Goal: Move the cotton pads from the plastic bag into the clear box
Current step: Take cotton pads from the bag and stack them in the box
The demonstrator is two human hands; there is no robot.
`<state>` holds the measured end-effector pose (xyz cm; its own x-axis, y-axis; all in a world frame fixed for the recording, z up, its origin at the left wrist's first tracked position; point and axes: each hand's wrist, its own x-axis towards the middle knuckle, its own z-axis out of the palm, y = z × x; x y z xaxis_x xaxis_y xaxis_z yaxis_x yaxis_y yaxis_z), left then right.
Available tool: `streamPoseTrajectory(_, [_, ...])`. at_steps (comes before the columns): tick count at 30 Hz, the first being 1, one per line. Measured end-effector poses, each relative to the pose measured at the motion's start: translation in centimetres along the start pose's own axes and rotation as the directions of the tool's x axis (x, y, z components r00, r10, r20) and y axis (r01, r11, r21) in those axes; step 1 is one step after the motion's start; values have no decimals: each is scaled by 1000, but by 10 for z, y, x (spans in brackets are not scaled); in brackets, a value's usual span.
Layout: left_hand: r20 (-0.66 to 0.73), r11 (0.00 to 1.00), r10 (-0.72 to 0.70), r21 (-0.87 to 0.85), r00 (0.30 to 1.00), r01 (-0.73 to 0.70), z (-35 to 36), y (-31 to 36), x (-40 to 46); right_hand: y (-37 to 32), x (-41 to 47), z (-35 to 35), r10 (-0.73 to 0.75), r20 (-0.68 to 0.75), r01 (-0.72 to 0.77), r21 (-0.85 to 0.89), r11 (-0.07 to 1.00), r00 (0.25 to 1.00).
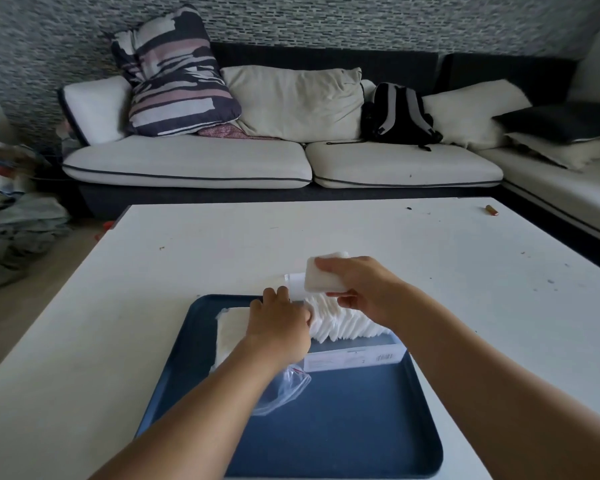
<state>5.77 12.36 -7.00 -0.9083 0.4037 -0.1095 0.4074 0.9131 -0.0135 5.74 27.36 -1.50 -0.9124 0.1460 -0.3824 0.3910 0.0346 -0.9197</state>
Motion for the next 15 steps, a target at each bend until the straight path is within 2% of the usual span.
streamPoseTrajectory(3, [50,999,8,-33,999,-7,2,3,1,5,-3,13,65,140,-56,-65,996,988])
streamPoseTrajectory(5, [86,1000,3,-31,996,-1,3,4,0,7,-5,22,107,164,-81,-154,985,981])
streamPoseTrajectory(10, [48,996,-5,-86,999,10,7,3,0,5,4,35,126,35,-108,-324,940,991])
streamPoseTrajectory(15, [61,995,26,-101,998,-20,9,0,-4,7,8,28,150,-31,-150,-402,903,988])
